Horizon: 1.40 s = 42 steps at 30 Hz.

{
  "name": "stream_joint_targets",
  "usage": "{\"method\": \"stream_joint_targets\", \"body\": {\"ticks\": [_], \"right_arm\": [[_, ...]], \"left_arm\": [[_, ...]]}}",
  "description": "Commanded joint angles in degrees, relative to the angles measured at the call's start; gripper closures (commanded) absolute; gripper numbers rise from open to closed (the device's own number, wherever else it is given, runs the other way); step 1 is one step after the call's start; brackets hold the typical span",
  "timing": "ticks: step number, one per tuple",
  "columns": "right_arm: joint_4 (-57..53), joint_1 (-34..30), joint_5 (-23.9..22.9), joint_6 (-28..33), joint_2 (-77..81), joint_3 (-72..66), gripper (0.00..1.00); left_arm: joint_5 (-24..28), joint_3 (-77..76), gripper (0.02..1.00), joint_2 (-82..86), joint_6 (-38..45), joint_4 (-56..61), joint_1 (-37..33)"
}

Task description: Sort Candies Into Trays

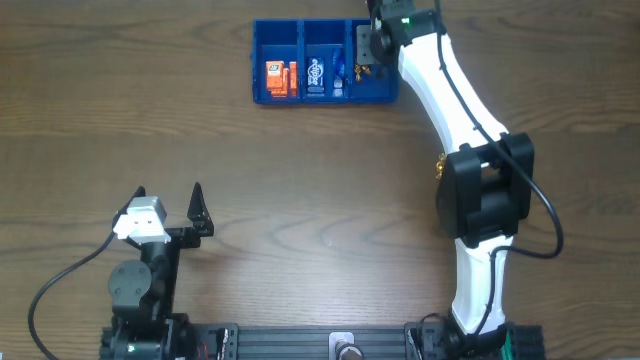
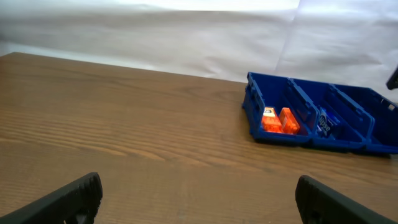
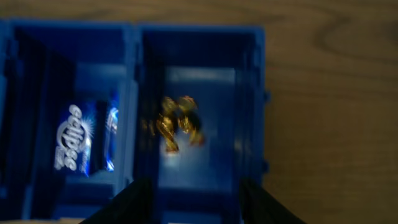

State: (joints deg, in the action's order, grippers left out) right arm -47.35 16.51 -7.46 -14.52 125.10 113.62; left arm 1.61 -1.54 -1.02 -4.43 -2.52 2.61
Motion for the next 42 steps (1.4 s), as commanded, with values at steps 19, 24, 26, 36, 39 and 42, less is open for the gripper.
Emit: {"method": "stream_joint_targets", "body": {"ticks": [19,24,26,36,39,42], "right_arm": [[11.0,-15.9,7.2,2.1,-27.5,-56.5,0.345],[12.9,-15.9,7.2,1.4,-24.2,-56.5,0.347],[13.4,-15.9,7.2,1.4,-23.0,-56.5,0.351],[13.7,-15.9,7.1,1.2,-22.4,-56.5,0.52],[13.7,-15.9,7.1,1.0,-22.3,-56.5,0.529],[13.9,-15.9,7.1,1.0,-22.2,-56.5,0.566]], "left_arm": [[-0.5,1.2,0.02,0.3,0.4,-2.0,-0.3],[-0.5,1.2,0.02,0.3,0.4,-2.0,-0.3],[-0.5,1.2,0.023,0.3,0.4,-2.0,-0.3],[-0.5,1.2,0.023,0.3,0.4,-2.0,-0.3],[-0.5,1.2,0.02,0.3,0.4,-2.0,-0.3],[-0.5,1.2,0.02,0.3,0.4,-2.0,-0.3]]}}
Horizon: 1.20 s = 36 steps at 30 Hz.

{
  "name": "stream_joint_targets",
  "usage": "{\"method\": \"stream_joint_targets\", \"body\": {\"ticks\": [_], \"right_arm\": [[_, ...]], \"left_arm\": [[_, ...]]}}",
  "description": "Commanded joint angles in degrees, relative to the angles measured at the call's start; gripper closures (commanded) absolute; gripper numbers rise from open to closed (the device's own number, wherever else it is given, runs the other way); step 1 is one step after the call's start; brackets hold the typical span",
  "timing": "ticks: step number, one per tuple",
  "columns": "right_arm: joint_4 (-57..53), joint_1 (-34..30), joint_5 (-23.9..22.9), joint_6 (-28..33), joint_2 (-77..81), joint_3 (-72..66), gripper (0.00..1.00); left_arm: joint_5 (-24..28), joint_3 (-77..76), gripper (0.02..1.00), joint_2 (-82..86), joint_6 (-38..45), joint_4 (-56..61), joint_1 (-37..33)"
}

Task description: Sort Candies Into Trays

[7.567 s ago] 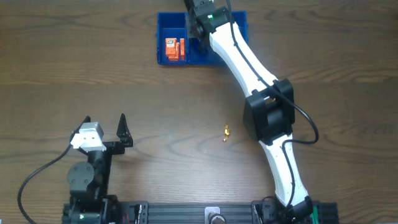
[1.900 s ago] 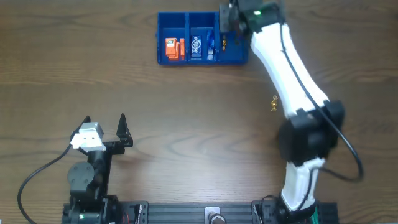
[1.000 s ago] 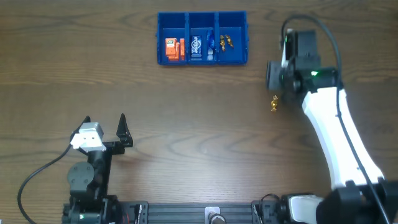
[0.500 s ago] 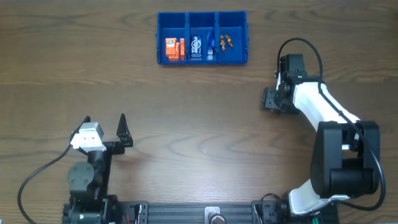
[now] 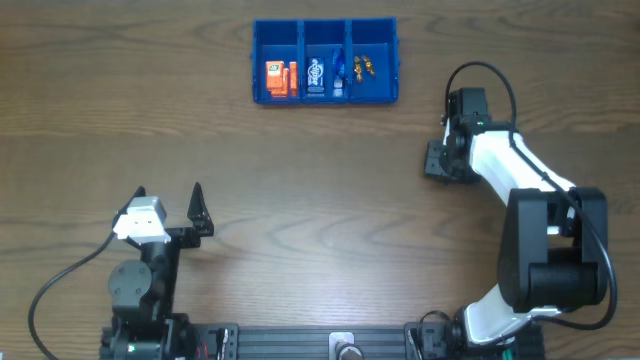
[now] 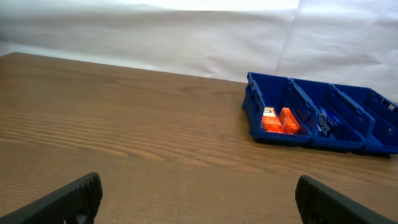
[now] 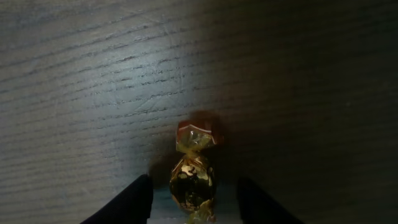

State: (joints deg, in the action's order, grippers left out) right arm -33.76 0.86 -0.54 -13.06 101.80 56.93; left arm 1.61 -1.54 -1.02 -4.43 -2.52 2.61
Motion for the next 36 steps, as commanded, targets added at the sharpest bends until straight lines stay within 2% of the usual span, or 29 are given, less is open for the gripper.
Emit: {"method": "stream_joint_targets", "body": {"ticks": [1,4,14,16,19,22,25,28,31,36], "right_arm": [[0.3,-0.3,0.2,-0.5,1.4,0.2,0.581],[0.7,-0.3,0.2,-0.6,1.8,0.2,0.663],[1.2,0.0,0.3,-0.7,1.4,0.2,0.822],[-0.2,2.0,0.7,-1.4,-1.9,0.2,0.831],[-0.8,10.0,0.6,-1.9,-16.9,0.9,0.836],[-1.6,16.6,-3.4,-1.9,-22.6,10.0,0.842],[-3.3,17.1,-7.0,0.3,-12.2,26.4,0.842],[-5.7,15.6,-7.6,1.4,4.2,44.4,0.84],[-6.0,15.5,-7.1,1.5,13.7,52.2,0.838],[-3.5,15.1,-6.9,-0.4,20.0,52.6,0.831]], "left_arm": [[-0.5,1.2,0.02,0.3,0.4,-2.0,-0.3],[-0.5,1.2,0.02,0.3,0.4,-2.0,-0.3],[-0.5,1.2,0.02,0.3,0.4,-2.0,-0.3],[-0.5,1.2,0.02,0.3,0.4,-2.0,-0.3],[-0.5,1.2,0.02,0.3,0.4,-1.9,-0.3],[-0.5,1.2,0.02,0.3,0.4,-2.0,-0.3],[-0.5,1.2,0.02,0.3,0.4,-2.0,-0.3],[-0.5,1.2,0.02,0.3,0.4,-2.0,-0.3],[-0.5,1.2,0.02,0.3,0.4,-2.0,-0.3],[-0.5,1.2,0.023,0.3,0.4,-2.0,-0.3]]}}
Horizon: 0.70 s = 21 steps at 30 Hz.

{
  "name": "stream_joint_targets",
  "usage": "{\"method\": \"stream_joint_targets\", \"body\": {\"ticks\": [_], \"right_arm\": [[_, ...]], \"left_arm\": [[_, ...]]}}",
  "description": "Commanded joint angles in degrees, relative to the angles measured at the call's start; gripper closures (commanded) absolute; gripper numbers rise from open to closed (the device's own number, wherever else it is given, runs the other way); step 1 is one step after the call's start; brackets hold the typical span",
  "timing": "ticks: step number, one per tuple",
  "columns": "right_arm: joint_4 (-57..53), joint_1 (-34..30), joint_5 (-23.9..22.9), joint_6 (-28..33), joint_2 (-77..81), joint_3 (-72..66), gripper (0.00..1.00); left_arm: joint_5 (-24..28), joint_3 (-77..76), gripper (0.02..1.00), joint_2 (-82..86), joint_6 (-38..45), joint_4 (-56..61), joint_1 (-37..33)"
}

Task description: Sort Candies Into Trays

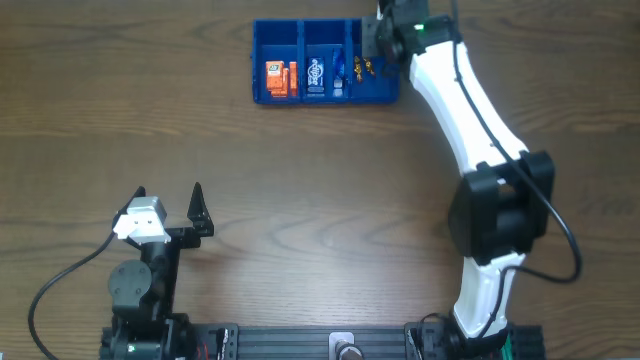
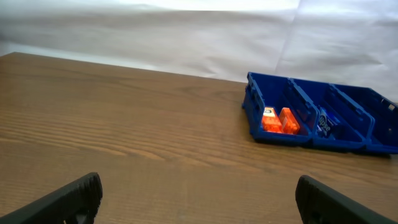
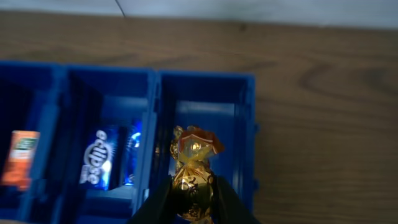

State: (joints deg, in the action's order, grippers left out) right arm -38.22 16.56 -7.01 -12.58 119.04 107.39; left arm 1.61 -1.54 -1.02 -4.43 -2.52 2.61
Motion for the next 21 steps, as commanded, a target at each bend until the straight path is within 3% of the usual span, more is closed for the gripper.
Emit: {"method": "stream_joint_targets", "body": {"ticks": [1,3,5,7,10,13,15,19,21], "right_arm": [[1.1,-0.7,-0.4,-0.9,3.5,2.1,0.827],[1.3,-0.7,-0.4,-0.9,4.6,2.1,0.825],[1.6,-0.8,-0.4,-0.9,5.2,2.1,0.735],[2.0,-1.7,2.5,-0.9,5.2,2.1,0.535],[2.8,-1.7,3.1,-0.5,5.1,2.1,0.251],[3.6,-1.7,3.0,1.4,1.4,0.3,0.077],[7.4,-2.8,3.1,3.1,-7.5,-6.5,0.001],[19.1,-10.7,3.1,4.2,-39.6,-34.4,0.003],[21.7,-13.5,3.0,7.9,-55.5,-47.8,0.003]], "left_arm": [[-0.5,1.2,0.02,0.3,0.4,-2.0,-0.3],[-0.5,1.2,0.02,0.3,0.4,-2.0,-0.3],[-0.5,1.2,0.02,0.3,0.4,-2.0,-0.3],[-0.5,1.2,0.02,0.3,0.4,-2.0,-0.3],[-0.5,1.2,0.023,0.3,0.4,-2.0,-0.3],[-0.5,1.2,0.023,0.3,0.4,-2.0,-0.3],[-0.5,1.2,0.02,0.3,0.4,-2.0,-0.3],[-0.5,1.2,0.02,0.3,0.4,-2.0,-0.3],[-0.5,1.2,0.02,0.3,0.4,-2.0,-0.3]]}}
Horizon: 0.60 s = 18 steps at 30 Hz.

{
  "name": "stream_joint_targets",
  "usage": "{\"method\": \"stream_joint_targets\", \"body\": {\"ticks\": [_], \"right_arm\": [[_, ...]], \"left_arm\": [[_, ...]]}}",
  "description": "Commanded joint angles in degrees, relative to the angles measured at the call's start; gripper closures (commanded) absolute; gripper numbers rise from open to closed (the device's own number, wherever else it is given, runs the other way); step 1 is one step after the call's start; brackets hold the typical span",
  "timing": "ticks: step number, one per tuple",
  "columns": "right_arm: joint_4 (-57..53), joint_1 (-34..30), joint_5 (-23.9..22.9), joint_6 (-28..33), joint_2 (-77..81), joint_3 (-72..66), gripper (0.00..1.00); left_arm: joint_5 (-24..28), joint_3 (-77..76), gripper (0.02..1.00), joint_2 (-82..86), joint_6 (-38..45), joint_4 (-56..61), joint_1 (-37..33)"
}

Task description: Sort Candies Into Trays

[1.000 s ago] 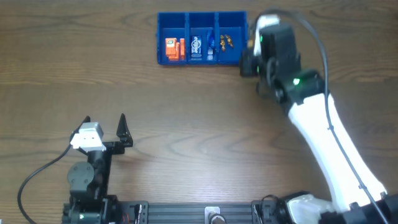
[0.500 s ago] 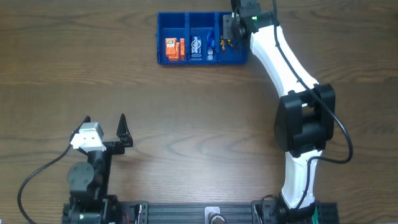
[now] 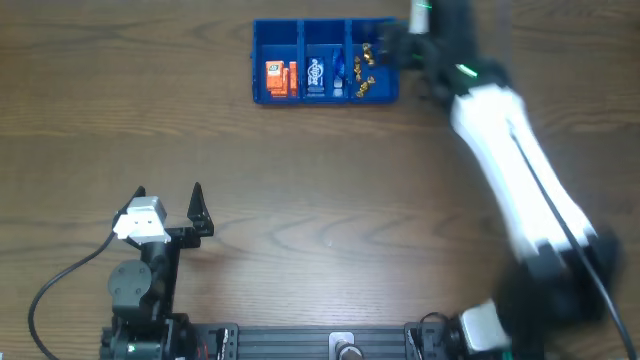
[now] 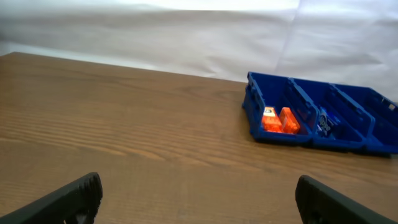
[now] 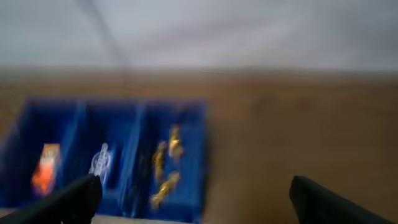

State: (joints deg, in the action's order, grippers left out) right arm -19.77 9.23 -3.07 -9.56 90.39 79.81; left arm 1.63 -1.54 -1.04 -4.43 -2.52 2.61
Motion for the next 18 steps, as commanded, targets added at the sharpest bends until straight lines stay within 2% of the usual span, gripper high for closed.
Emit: {"method": "stream_joint_targets", "body": {"ticks": [1,3,8,12,18], "right_arm": [[5.1,-6.2,-0.9,6.3,-36.6,-28.8,0.003],[7.8,-6.7,0.7,6.4,-51.7,-43.1,0.003],[10.3,-7.0,12.1,5.0,-79.5,-66.4,0.003],[10.3,-7.0,13.2,4.5,-90.2,-74.9,0.003],[13.7,-7.0,13.0,5.1,-90.3,-78.3,0.003]], "left_arm": [[-0.5,1.2,0.02,0.3,0.4,-2.0,-0.3],[-0.5,1.2,0.023,0.3,0.4,-1.9,-0.3],[-0.5,1.2,0.023,0.3,0.4,-2.0,-0.3],[-0.5,1.2,0.02,0.3,0.4,-2.0,-0.3],[-0.5,1.2,0.02,0.3,0.4,-2.0,-0.3]]}}
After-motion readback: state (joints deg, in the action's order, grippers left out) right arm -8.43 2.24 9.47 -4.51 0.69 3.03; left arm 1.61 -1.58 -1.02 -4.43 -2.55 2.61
